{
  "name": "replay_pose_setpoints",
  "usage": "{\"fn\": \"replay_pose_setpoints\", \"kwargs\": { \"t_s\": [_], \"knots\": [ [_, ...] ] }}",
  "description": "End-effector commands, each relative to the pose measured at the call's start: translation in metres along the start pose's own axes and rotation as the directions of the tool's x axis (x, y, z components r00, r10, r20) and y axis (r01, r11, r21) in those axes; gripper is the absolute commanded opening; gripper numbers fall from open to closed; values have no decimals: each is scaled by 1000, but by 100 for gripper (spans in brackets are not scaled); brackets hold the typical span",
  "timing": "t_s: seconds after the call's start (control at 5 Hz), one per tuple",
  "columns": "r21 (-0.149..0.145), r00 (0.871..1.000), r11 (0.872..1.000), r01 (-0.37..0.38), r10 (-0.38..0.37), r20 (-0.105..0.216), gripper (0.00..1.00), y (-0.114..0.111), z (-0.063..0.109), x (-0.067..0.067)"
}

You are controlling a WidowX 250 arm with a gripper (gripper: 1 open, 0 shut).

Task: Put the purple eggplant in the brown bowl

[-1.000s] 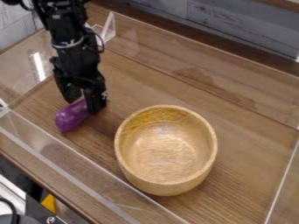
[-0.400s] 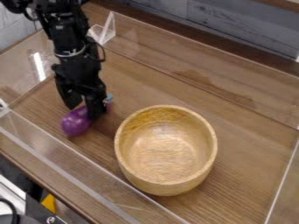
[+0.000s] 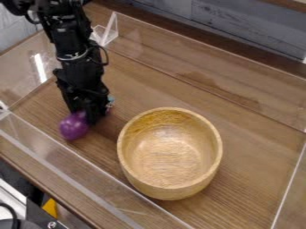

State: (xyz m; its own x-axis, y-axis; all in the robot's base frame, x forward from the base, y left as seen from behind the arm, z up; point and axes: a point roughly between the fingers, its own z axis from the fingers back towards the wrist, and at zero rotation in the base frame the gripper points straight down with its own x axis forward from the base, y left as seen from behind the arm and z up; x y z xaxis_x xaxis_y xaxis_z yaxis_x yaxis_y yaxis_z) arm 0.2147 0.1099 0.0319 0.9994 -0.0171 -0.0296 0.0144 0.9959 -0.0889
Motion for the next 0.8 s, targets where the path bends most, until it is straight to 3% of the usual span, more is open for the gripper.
{"fn": "replay_pose_setpoints", "kwargs": {
  "t_s": [0.0,0.4,0.6],
  "knots": [
    [16,999,1000,-6,5,52,0,0,24,5],
    [-24,996,999,-25,27,85,0,-16,68,5],
    [-52,995,999,-9,14,95,0,-38,88,4]
  ]
}}
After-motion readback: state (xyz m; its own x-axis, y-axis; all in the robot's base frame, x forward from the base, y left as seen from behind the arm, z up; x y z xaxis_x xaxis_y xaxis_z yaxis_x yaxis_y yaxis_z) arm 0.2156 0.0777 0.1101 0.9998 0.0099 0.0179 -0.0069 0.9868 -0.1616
